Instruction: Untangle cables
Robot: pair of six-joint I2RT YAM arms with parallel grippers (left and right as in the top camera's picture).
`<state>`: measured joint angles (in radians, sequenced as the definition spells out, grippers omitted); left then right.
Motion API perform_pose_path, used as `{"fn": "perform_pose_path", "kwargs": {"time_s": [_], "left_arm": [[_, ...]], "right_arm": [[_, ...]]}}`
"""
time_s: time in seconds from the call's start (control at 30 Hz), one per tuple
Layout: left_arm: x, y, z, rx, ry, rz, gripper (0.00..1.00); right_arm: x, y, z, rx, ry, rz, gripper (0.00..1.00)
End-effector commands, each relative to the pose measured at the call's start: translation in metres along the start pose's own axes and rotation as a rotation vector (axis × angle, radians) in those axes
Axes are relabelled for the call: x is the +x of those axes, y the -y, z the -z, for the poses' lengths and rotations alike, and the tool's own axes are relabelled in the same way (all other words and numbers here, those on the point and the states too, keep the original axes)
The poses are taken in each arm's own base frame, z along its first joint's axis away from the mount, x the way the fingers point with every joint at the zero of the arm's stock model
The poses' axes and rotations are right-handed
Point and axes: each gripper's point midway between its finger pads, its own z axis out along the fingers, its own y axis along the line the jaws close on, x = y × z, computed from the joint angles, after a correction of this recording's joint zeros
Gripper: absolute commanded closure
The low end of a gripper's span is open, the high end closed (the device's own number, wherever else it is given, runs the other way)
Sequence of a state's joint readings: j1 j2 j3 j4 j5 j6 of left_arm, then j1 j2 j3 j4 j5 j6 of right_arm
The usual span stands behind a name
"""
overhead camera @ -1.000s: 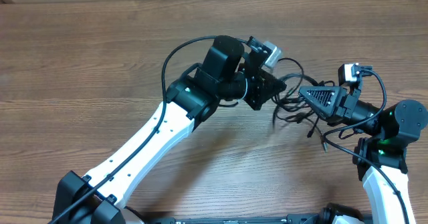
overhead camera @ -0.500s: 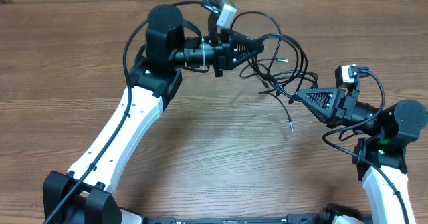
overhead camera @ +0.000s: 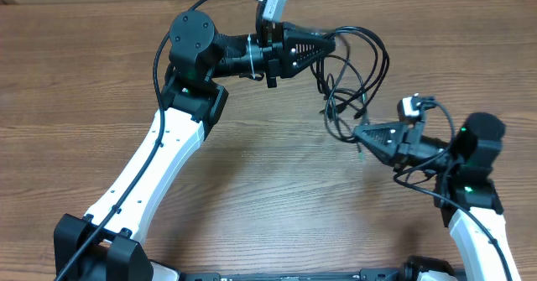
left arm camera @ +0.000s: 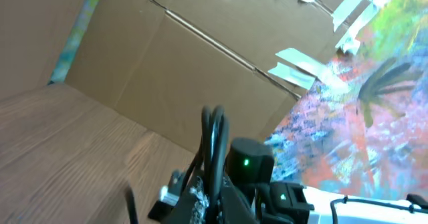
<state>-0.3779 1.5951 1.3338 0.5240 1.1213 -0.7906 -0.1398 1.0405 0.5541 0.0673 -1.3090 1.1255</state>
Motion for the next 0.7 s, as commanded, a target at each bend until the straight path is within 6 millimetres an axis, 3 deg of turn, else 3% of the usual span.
{"fn": "perform_pose_path", "kwargs": {"time_s": [0.0, 0.13, 0.23, 0.3, 0.57, 0.67], "left_arm": [[-0.023, 0.011, 0.006, -0.021, 0.066, -0.01, 0.96], [-0.031, 0.016, 0.009, -0.01, 0.093, -0.045, 0.96], [-0.038, 0.016, 0.015, -0.012, 0.112, -0.046, 0.96], [-0.04, 0.013, 0.019, -0.021, 0.117, -0.04, 0.96], [-0.043, 0.006, 0.029, -0.041, 0.12, -0.025, 0.96], [-0.043, -0.005, 0.039, -0.076, 0.118, 0.007, 0.96]], "right_arm": [[-0.008, 0.016, -0.011, 0.089, 0.079, 0.076, 0.96], [-0.004, 0.061, -0.012, 0.274, 0.128, 0.02, 0.96], [-0.002, 0.106, 0.005, 0.482, 0.204, -0.086, 0.96], [-0.001, 0.119, 0.013, 0.551, 0.233, -0.122, 0.96], [-0.001, 0.122, 0.015, 0.567, 0.24, -0.127, 0.96], [0.0, 0.122, 0.014, 0.561, 0.233, -0.129, 0.96]]}}
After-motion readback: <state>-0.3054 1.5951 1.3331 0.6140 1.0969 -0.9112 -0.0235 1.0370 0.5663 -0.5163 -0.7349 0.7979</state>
